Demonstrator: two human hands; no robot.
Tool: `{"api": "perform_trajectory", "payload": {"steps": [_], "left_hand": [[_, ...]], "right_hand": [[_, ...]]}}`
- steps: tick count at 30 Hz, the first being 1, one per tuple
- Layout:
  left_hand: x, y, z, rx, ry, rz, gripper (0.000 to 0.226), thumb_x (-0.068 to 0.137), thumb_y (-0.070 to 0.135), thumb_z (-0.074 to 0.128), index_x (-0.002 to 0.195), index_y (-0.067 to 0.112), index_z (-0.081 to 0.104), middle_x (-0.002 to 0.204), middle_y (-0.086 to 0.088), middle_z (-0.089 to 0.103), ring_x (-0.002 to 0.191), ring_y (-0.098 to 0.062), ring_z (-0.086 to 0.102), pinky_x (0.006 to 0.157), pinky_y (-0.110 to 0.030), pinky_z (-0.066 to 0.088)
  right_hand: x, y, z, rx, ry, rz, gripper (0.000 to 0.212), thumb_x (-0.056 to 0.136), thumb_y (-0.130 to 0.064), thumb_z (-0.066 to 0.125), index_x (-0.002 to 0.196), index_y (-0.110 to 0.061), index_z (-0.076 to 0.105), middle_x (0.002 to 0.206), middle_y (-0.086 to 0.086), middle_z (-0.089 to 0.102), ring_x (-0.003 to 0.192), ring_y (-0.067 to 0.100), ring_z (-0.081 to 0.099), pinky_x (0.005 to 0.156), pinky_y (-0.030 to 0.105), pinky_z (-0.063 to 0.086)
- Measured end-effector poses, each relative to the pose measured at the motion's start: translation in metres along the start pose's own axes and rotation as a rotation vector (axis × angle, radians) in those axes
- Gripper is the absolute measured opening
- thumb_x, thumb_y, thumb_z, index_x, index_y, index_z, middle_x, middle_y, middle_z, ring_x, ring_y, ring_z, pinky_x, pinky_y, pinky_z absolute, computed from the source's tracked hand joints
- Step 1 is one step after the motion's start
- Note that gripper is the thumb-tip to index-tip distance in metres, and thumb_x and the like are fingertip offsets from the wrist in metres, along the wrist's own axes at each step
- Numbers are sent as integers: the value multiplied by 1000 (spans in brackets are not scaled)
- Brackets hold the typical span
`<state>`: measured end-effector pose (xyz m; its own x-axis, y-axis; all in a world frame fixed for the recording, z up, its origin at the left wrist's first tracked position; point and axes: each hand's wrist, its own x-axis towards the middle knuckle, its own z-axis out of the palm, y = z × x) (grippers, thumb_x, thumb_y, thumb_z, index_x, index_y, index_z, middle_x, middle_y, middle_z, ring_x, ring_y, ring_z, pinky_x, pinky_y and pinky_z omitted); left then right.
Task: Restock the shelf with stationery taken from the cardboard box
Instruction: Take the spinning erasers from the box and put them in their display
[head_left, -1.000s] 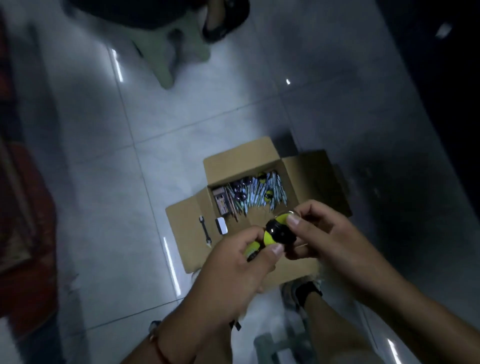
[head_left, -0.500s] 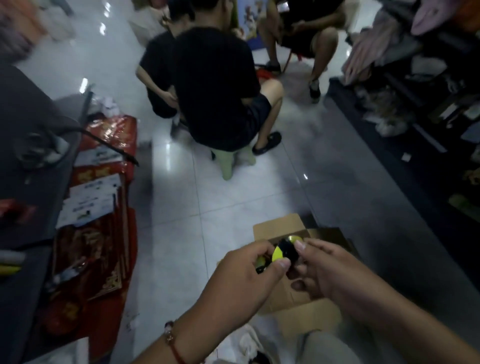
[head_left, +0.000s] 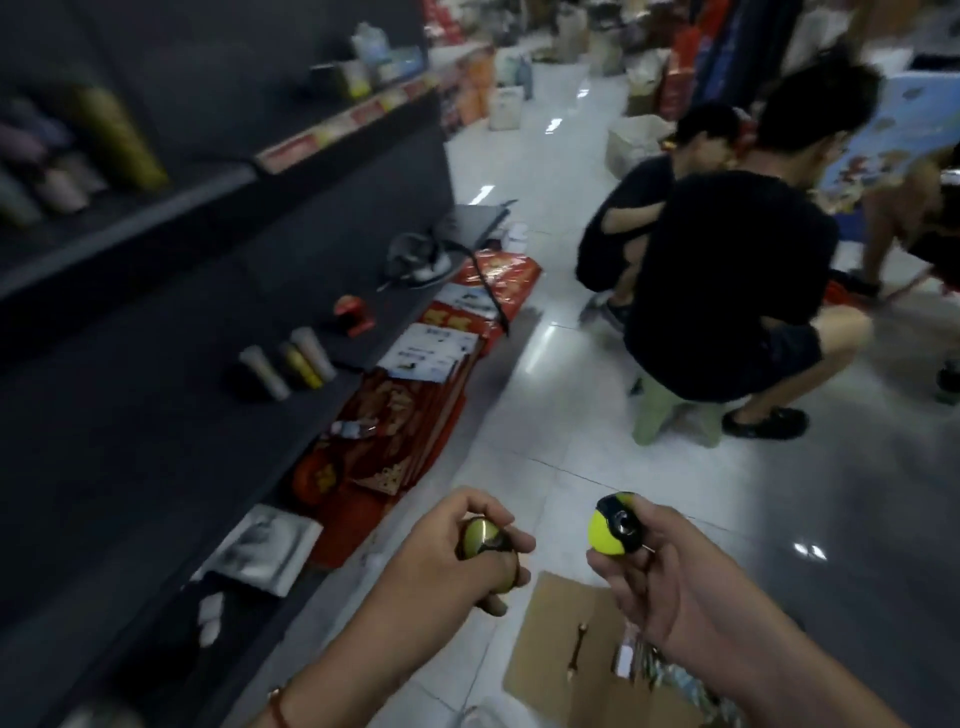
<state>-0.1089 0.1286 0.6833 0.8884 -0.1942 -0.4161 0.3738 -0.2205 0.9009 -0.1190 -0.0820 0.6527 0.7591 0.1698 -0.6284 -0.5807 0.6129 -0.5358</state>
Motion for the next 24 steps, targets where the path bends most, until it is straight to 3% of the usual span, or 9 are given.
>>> {"api": "perform_trajectory", "payload": {"steps": [3,7,9,14,18,22,24], "left_hand": [[-26,-11,-43,-28,194,5,26,92,1,56,110,20,55,96,2,74,78,-23,69,60,-28,47],[-52,-32,-108,24,435,53,22,93,15,56,104,34,58,89,6,72,64,-11,56,56,-20,44],[-63,-43,-144,67,526,93,18,94,28,58,99,44,61,85,6,70,64,-9,54,60,-24,46],[-87,-58,-249,163,718,181,16,96,45,48,92,40,63,78,4,66,64,-7,57,64,-31,47],[-103,-51,-350,241,827,210,17,98,44,48,88,43,62,77,6,66,60,-6,57,61,-28,47],[-115,-27,-446,483,963,239,16,98,49,45,93,44,60,77,14,65,64,-5,60,61,-28,48],[-118,-18,-483,588,1006,251,16,98,51,44,97,44,58,74,15,64,65,-3,59,57,-27,46]], "right_hand": [[17,16,42,-205,-56,-2,34,70,-30,66,92,-5,69,74,10,69,60,19,67,46,24,53],[38,40,111,-587,-214,-81,40,71,-34,69,98,-5,70,85,12,73,70,20,67,63,31,52],[50,53,153,-785,-287,-148,29,77,-33,70,93,-9,74,84,10,74,71,16,67,64,28,53],[86,90,273,-1151,-474,-348,5,85,-29,72,86,-28,76,80,-4,75,65,8,66,63,21,53],[120,126,374,-1193,-571,-440,8,80,-35,74,88,-32,77,86,-8,76,79,8,71,73,26,55],[142,156,471,-1175,-665,-580,19,77,-46,72,94,-38,74,91,-22,72,83,-5,66,71,18,47],[151,166,513,-1162,-726,-650,19,81,-42,72,99,-38,72,92,-25,71,85,-6,65,69,14,47]]}}
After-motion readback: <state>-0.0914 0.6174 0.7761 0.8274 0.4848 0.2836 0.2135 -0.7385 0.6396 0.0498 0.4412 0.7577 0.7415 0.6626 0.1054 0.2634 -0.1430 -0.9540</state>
